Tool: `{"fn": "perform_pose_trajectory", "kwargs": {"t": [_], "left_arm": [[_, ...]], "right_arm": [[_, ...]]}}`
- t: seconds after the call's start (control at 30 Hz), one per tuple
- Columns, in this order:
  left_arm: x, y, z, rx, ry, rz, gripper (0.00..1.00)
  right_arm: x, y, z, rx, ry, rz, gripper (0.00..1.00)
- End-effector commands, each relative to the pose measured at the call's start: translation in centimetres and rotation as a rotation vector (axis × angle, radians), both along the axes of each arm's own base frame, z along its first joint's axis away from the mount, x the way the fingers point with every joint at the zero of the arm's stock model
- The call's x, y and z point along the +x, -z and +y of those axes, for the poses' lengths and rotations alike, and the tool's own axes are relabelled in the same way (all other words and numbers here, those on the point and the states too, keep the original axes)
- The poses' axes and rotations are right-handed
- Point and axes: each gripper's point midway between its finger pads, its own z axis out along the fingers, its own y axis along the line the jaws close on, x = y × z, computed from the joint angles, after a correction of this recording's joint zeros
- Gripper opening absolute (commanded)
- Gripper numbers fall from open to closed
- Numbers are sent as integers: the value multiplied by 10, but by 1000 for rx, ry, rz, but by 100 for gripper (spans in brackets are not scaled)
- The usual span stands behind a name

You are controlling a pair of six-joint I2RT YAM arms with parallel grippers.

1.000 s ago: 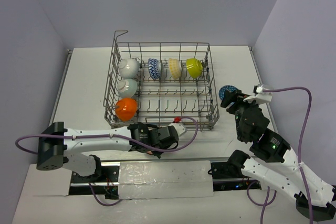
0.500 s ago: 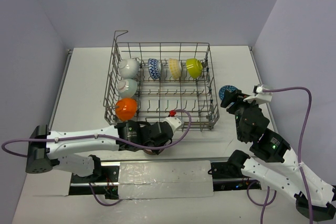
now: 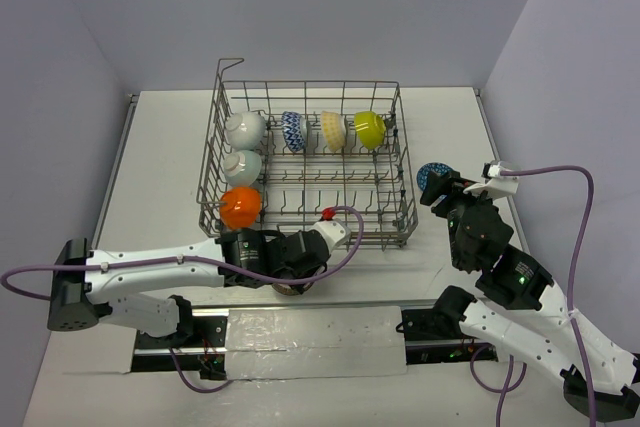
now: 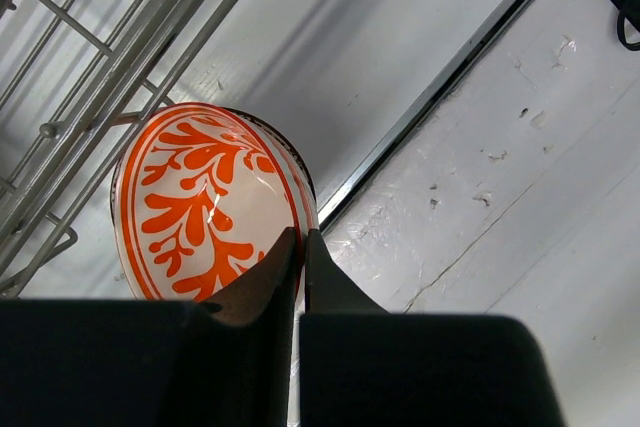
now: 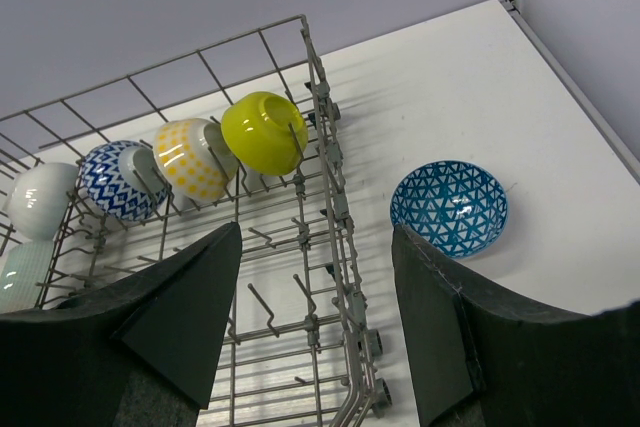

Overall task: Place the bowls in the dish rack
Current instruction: Pick up the bowl from the bowl.

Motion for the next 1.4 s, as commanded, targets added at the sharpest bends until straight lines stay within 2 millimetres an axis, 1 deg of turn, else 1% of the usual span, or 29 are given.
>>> {"fn": "perform_pose_trajectory", "kwargs": {"t": [0.0,0.2,0.37,0.6,0.83,0.97,1.2,1.23,1.27,1.37], "left_arm": [[6,-9,-14,-49,-2,-32,0],[2,13,-14,0,14,-6,0],[1,22,-12,19,13,7,0],[0,26,-11,23,12,9,0],[-4,39,-10,54,23,36,0],[-5,42,-11,63,29,43,0],[-5,41,-13,57,28,32,0],[-5,41,-13,56,28,32,1],[-3,40,-13,57,23,26,5],[-3,40,-11,57,16,24,11]], "right_arm": [[-1,-4,-6,22,30,-15,69],[0,-3,-6,20,32,-14,69],[-1,-4,-6,21,32,-15,69],[0,-3,-5,16,30,-11,69],[0,-3,-5,18,31,-13,69],[0,-3,-5,16,32,-11,69],[0,-3,-5,16,30,-11,69],[0,-3,-5,17,31,-12,69],[0,-3,-5,16,30,-11,69],[0,-3,-5,17,32,-12,69]]}}
